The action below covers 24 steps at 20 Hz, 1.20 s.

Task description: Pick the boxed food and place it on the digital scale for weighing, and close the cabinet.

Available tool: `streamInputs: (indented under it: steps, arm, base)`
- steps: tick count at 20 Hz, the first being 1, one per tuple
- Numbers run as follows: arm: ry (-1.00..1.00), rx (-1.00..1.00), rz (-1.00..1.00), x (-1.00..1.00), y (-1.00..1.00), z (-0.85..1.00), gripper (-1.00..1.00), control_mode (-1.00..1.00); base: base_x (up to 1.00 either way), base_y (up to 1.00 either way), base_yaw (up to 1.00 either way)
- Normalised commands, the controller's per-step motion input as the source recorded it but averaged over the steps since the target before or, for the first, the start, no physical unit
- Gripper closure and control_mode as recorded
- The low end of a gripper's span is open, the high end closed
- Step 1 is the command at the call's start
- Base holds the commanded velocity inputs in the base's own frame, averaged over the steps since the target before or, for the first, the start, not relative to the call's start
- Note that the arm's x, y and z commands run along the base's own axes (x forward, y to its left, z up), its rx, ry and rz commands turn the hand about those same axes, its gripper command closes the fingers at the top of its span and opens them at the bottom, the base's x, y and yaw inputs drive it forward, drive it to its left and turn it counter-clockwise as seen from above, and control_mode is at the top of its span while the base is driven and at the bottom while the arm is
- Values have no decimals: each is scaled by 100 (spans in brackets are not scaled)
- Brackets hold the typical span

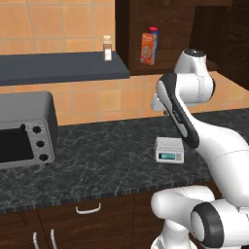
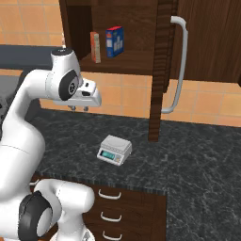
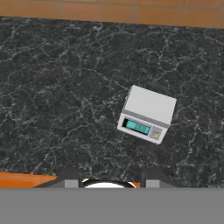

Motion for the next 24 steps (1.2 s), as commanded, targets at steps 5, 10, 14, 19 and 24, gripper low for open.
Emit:
streamInputs:
  steps: [5,10,14,19,24]
  arm:
    - [-8,0,4,-54,2,1,-100,-100]
    - [-30,0,3,-49,8,17,-100,-100]
    - [-30,0,4,-11,0,53,-100,-100]
    - [-28,1,7,0,-1,66,-100,-100]
    - [-21,6,7,0,-14,86,-100,-100]
  base:
    - [0,0,0]
    - [0,0,0]
    - [0,0,0]
    - [0,0,0]
    - [0,0,0]
